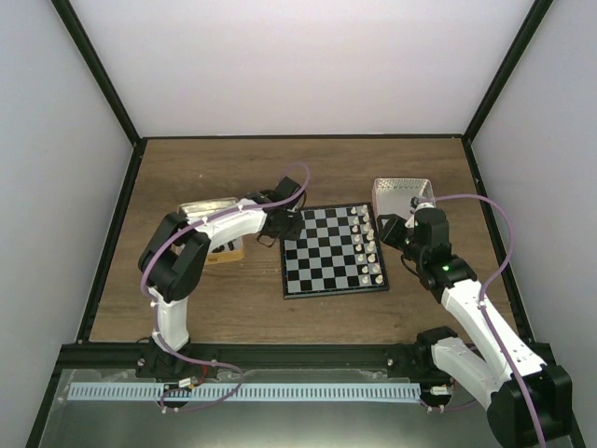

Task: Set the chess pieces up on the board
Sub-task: Adjust the chess piece on the chessboard.

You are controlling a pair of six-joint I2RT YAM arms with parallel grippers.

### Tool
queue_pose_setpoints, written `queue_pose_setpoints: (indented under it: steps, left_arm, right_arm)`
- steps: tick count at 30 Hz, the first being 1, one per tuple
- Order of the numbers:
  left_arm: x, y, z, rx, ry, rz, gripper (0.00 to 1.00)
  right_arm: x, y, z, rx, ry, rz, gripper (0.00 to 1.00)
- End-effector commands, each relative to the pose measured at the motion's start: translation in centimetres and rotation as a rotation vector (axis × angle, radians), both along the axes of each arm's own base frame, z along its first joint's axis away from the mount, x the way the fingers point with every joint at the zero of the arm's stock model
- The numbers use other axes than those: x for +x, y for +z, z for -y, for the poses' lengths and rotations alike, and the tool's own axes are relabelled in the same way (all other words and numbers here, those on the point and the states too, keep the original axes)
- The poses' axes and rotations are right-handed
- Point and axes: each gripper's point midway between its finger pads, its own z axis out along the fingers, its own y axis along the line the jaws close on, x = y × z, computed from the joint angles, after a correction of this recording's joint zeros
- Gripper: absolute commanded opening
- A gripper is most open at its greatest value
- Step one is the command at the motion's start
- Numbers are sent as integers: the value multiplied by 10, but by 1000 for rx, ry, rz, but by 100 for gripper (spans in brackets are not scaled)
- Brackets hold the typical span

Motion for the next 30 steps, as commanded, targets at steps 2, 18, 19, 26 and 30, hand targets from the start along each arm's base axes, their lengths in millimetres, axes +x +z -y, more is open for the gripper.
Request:
queue_pose_setpoints:
  steps: [2,18,19,26,30]
  left_arm:
    - [5,1,6,0,-18,9,22]
    - [-16,8,5,5,-61,-8,14]
    - [-15,7,5,4,-59,-8,14]
    - [-6,6,8,15,-44,13,14]
    - [-1,4,-1,68,-11,35,14]
  right_arm:
    - [3,12,-2,7,0,26,34]
    - [2,8,-3,16,2,17,34]
    - [2,8,-3,16,2,15,34]
    - [1,7,-1,7,-3,16,34]
    - [1,6,-1,7,-3,15,34]
